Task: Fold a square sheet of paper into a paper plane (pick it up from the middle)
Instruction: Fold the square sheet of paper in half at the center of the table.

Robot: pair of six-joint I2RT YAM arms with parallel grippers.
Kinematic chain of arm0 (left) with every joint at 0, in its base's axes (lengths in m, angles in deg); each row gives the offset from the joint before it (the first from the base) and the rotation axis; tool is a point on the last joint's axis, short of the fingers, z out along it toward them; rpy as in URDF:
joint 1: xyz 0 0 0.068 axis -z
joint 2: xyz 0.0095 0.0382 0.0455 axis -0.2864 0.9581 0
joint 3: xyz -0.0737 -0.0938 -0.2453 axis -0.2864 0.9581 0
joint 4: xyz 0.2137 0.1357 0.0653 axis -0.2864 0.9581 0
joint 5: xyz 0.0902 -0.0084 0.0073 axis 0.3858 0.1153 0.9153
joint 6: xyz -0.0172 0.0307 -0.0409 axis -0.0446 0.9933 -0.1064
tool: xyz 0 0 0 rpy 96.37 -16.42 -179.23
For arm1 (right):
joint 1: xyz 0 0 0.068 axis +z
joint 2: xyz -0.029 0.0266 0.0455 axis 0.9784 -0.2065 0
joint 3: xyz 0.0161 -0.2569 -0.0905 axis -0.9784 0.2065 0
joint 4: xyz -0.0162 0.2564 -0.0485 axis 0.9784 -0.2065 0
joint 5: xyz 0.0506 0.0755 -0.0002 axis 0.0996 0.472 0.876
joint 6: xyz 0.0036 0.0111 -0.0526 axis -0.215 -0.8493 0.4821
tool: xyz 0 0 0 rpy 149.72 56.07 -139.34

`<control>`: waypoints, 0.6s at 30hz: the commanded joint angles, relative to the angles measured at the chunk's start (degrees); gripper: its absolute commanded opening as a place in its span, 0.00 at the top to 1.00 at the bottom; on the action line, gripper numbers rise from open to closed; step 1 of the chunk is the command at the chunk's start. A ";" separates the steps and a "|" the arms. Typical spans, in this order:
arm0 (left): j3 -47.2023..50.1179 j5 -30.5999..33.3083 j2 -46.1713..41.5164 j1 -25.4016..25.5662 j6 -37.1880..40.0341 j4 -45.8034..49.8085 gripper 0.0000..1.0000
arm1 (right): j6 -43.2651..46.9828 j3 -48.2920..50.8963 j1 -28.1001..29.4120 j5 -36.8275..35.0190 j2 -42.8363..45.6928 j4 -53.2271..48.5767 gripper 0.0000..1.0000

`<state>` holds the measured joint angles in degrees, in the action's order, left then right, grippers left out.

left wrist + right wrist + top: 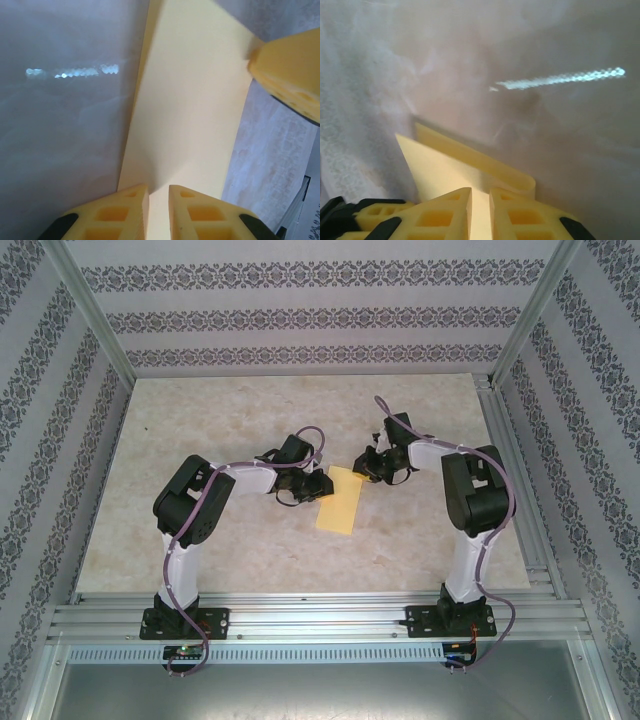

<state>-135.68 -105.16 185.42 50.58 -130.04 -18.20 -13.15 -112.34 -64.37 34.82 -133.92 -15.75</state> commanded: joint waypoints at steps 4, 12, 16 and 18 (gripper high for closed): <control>0.73 2.36 3.66 1.15 1.96 3.69 0.79 | 1.41 -0.93 -1.22 -1.64 -3.17 -0.63 0.83; 0.79 2.35 3.53 1.14 2.00 3.78 0.79 | 1.91 -4.72 -1.61 0.31 2.98 -3.63 0.82; 0.55 2.35 3.57 1.18 1.86 3.75 0.79 | 1.56 -5.11 -1.72 0.67 1.78 -3.13 0.82; 0.41 2.29 3.55 1.18 1.79 3.69 0.79 | 1.53 -4.96 -1.67 0.15 0.44 -2.83 0.82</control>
<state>-135.74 -105.27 185.44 50.58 -130.00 -18.07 -12.78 -116.60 -65.76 35.67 -133.35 -18.48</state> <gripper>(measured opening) 0.209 0.179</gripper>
